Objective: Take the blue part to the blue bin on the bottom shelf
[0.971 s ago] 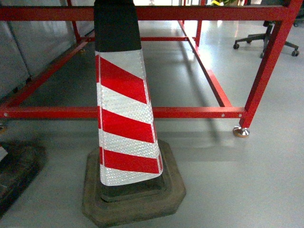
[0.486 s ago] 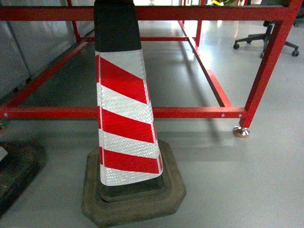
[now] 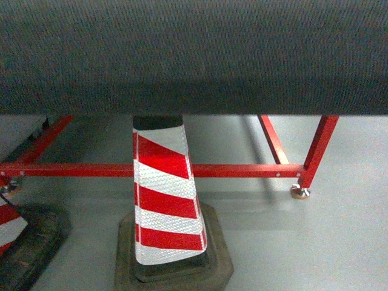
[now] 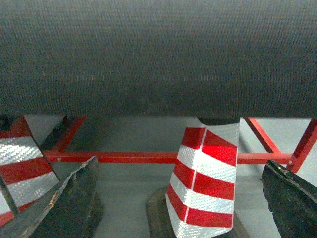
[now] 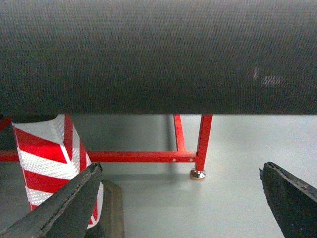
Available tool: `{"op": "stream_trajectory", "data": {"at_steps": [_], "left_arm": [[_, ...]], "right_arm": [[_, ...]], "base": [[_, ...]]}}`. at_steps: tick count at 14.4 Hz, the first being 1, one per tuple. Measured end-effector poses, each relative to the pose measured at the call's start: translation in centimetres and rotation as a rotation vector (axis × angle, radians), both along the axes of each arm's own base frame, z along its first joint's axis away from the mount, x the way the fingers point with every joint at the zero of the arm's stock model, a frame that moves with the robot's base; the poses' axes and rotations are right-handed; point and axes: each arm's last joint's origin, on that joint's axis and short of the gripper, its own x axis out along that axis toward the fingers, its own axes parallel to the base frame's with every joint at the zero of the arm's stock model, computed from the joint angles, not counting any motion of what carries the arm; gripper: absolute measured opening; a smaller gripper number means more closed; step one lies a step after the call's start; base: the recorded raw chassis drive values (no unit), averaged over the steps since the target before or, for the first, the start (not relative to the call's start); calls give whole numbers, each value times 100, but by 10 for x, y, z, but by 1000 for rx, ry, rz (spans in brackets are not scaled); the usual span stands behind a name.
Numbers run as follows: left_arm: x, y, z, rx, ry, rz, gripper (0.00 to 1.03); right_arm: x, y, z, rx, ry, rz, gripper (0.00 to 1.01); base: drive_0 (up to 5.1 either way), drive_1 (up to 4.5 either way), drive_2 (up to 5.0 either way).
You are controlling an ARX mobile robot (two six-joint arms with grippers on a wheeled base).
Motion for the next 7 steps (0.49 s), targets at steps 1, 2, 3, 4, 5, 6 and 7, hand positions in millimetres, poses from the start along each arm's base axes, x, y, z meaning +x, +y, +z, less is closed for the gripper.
{"op": "stream_trajectory", "data": {"at_steps": [1, 2, 3, 4, 5, 6, 7], "left_arm": [[0, 0, 0, 3, 0, -2, 98], [0, 0, 0, 4, 0, -2, 98], [0, 0, 0, 5, 1, -1, 98], [0, 0, 0, 6, 0, -2, 98], [0, 0, 0, 6, 0, -1, 98], [0, 0, 0, 6, 0, -3, 98], [0, 0, 0, 7, 0, -2, 98]], "right_arm": [[0, 0, 0, 1, 0, -2, 98], [0, 0, 0, -1, 0, 0, 98], [0, 0, 0, 0, 1, 0, 98], [0, 0, 0, 0, 2, 0, 98], [0, 0, 0, 0, 1, 0, 98], [0, 0, 0, 0, 0, -1, 98], [0, 0, 0, 1, 1, -1, 98]], "base": [[0, 0, 0], [0, 0, 0], [0, 0, 0], [0, 0, 0], [0, 0, 0], [0, 0, 0], [0, 0, 0]]}}
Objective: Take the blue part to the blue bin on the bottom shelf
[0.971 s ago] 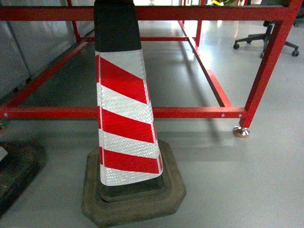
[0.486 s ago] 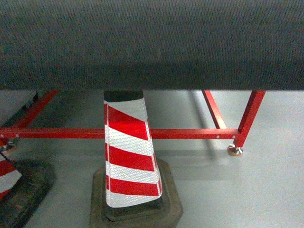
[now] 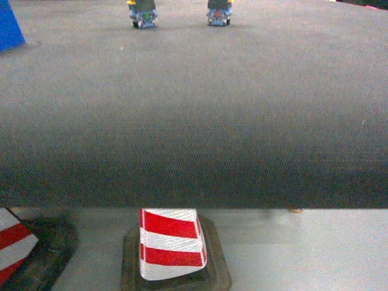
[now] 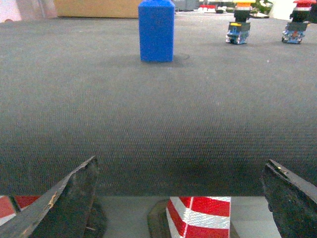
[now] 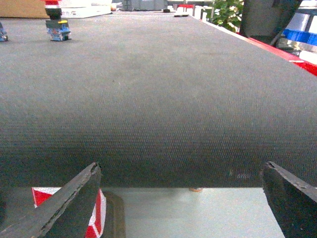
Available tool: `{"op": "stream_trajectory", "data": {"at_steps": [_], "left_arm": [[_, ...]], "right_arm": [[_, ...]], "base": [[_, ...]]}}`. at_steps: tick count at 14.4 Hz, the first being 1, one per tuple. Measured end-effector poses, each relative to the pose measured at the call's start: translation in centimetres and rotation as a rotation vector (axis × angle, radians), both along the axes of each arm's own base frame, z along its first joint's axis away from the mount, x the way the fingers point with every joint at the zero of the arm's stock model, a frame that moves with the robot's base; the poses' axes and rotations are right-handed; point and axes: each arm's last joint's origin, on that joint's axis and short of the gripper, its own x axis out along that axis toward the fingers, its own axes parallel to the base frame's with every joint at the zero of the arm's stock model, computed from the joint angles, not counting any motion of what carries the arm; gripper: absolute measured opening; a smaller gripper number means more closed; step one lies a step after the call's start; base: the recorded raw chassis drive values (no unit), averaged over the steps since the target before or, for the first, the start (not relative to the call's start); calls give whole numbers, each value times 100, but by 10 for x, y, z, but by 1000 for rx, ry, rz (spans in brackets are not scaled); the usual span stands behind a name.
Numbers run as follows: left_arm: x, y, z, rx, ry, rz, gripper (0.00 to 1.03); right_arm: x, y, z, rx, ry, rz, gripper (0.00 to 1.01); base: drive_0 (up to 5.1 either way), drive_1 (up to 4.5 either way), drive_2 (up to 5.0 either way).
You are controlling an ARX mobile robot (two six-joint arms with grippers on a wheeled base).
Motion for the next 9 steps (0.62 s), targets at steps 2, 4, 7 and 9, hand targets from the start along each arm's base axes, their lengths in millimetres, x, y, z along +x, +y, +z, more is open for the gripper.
{"op": "stream_trajectory", "data": {"at_steps": [2, 4, 7, 9], "left_arm": [[0, 0, 0, 0, 0, 0, 98], [0, 0, 0, 0, 0, 0, 98], [0, 0, 0, 0, 0, 2, 98], [0, 0, 0, 0, 0, 1, 98]], "right_arm": [[0, 0, 0, -2, -1, 1, 98], [0, 0, 0, -2, 0, 1, 98], [0, 0, 0, -2, 0, 1, 98], [0, 0, 0, -1, 1, -1, 98]], "base": [[0, 0, 0], [0, 0, 0], [0, 0, 0], [0, 0, 0]]}}
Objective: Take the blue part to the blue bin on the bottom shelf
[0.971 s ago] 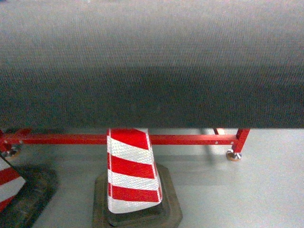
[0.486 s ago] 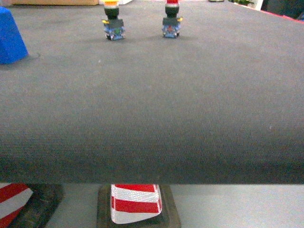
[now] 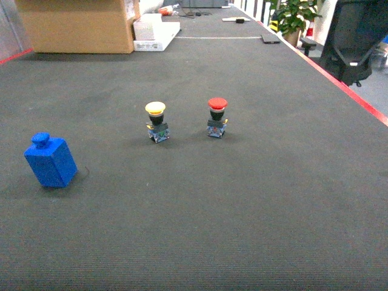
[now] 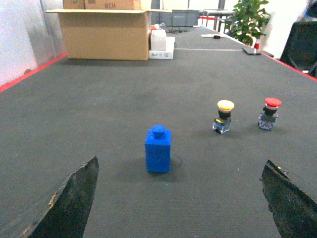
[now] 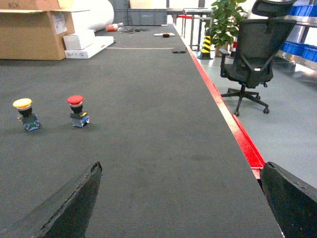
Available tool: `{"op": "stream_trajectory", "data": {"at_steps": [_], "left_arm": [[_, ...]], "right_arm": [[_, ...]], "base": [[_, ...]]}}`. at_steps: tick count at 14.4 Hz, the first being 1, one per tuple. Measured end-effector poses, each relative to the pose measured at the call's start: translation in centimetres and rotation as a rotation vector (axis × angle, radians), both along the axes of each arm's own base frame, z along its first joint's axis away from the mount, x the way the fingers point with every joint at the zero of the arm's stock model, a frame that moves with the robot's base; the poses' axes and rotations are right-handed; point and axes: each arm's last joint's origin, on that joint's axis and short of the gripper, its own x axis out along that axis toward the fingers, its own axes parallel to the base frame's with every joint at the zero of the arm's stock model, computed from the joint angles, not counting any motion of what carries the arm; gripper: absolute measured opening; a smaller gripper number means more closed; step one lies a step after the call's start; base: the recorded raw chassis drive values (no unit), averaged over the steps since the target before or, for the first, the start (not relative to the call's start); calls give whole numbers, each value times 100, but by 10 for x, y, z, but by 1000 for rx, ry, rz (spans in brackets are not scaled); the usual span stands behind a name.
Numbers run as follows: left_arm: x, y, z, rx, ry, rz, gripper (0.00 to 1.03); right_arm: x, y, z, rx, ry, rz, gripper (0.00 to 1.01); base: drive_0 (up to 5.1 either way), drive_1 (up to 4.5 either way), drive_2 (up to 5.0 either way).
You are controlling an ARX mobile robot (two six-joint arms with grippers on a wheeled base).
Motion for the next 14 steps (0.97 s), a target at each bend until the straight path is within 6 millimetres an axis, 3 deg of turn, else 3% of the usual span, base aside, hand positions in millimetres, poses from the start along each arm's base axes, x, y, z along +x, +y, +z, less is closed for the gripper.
{"op": "stream_trajectory", "data": {"at_steps": [14], "left_arm": [[0, 0, 0, 0, 0, -2, 98]], "right_arm": [[0, 0, 0, 0, -2, 1, 98]], "base": [[0, 0, 0]]}}
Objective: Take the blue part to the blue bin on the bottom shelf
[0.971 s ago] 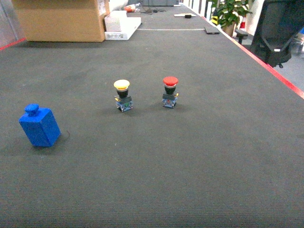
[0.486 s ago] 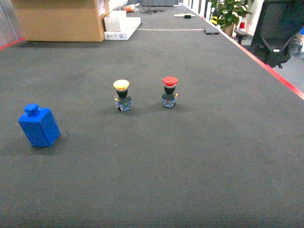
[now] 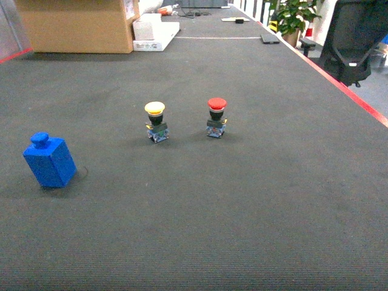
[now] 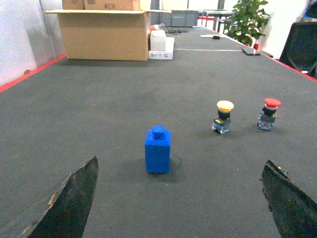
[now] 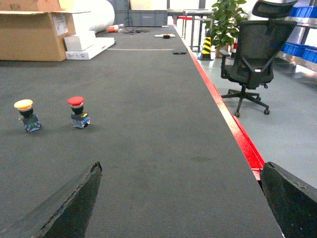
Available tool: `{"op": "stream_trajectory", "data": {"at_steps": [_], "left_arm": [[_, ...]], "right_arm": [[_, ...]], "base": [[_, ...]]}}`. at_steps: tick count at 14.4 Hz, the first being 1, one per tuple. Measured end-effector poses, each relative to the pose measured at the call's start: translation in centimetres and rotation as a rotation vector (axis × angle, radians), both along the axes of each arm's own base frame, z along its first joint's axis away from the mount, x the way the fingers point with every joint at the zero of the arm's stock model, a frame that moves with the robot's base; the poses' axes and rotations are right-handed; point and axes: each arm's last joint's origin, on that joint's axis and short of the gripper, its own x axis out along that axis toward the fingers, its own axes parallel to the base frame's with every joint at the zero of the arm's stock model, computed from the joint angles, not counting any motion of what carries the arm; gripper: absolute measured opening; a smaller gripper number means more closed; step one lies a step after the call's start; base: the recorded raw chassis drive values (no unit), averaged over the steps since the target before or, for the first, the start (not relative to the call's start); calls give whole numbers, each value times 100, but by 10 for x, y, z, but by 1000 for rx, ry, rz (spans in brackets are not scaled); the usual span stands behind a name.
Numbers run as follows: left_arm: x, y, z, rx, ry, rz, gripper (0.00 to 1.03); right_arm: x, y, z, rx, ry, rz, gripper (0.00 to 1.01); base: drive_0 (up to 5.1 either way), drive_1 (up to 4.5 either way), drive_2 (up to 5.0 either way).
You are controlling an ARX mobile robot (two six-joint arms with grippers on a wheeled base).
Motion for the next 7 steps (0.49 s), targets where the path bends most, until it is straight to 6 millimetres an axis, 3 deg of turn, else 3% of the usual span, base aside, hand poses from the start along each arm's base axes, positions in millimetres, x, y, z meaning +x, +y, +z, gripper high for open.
{"op": "stream_trajectory", "data": {"at_steps": [2, 4, 6, 7], "left_arm": [[0, 0, -2, -18, 70, 59, 98], [15, -6, -13, -60, 224, 249, 98], [44, -4, -16, -98, 227, 238, 98], [72, -3, -14, -107, 230, 202, 98]], "right_arm": [[0, 0, 0, 0, -1, 0, 98], [0, 0, 0, 0, -1, 0, 98], [0, 0, 0, 0, -1, 0, 98], [0, 0, 0, 0, 0, 0, 98]], "base": [[0, 0, 0], [0, 0, 0], [0, 0, 0], [0, 0, 0]]}}
